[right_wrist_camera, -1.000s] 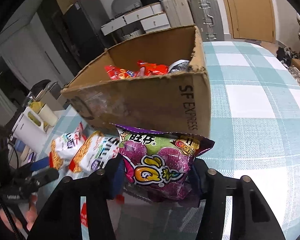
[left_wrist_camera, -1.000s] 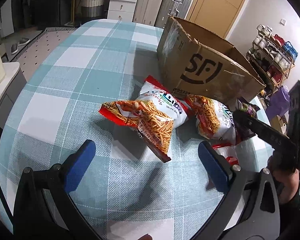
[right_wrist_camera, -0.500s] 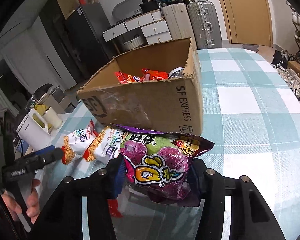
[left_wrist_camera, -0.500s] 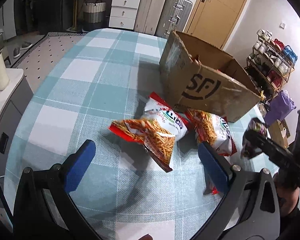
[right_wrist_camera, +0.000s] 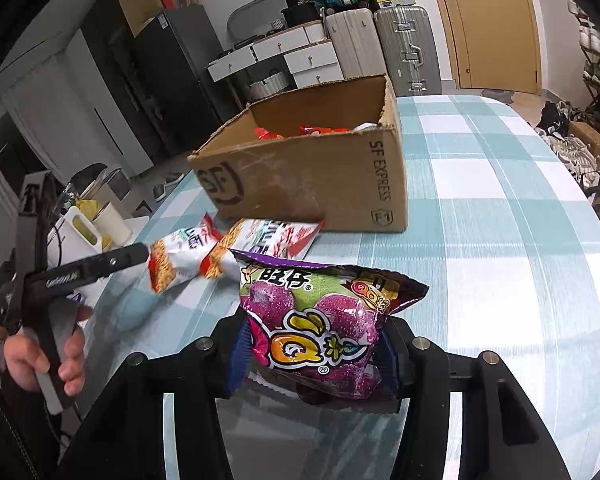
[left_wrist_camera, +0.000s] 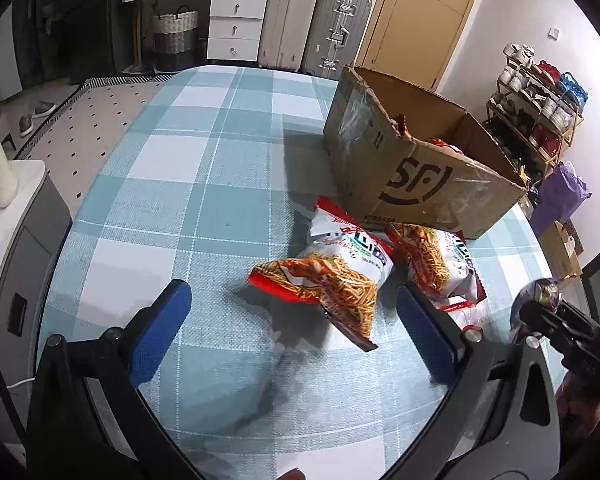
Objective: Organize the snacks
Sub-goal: 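Lower the right gripper onto the purple candy bag and close, then grasp the noodle-snack bag with the left gripper while the right gripper holds the candy bag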
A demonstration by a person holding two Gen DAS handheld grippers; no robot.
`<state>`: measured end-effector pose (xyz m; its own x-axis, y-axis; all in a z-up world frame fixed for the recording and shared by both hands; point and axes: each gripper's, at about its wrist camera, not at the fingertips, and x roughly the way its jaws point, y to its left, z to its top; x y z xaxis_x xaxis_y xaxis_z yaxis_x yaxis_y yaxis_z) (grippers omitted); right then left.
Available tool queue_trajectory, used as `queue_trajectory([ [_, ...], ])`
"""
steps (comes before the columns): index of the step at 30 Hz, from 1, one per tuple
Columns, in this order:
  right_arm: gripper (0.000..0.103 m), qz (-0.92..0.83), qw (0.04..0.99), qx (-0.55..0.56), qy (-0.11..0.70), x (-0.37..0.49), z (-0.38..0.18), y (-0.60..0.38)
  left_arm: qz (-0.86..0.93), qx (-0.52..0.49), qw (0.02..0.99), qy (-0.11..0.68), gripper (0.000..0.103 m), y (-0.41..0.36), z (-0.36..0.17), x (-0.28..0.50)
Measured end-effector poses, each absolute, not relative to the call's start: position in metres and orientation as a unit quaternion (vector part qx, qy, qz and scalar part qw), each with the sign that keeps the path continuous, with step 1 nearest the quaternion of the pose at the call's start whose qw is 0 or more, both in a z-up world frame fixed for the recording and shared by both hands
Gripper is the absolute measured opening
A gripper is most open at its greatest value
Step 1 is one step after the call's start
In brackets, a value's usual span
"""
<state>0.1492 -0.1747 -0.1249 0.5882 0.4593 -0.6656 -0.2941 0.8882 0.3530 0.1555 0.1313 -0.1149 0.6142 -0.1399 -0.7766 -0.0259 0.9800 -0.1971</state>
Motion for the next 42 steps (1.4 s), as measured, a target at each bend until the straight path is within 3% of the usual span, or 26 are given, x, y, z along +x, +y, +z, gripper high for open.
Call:
queue_trajectory([
  [30, 0.053, 0.205, 0.883, 0.137, 0.4, 0.136, -0.133, -0.189, -0.053, -0.049, 0.868, 0.491, 0.101, 0.089, -0.15, 0.213],
  [37, 0.053, 0.204, 0.883, 0.142, 0.398, 0.135, -0.133, -0.192, -0.062, -0.051, 0.872, 0.483, 0.077, 0.094, -0.151, 0.215],
  [39, 0.053, 0.205, 0.883, 0.142, 0.397, 0.135, -0.133, -0.192, -0.074, -0.059, 0.87, 0.484, 0.063, 0.097, -0.151, 0.214],
  [42, 0.053, 0.206, 0.883, 0.144, 0.396, 0.134, -0.132, -0.193, -0.077, -0.062, 0.868, 0.486, 0.058, 0.097, -0.152, 0.212],
])
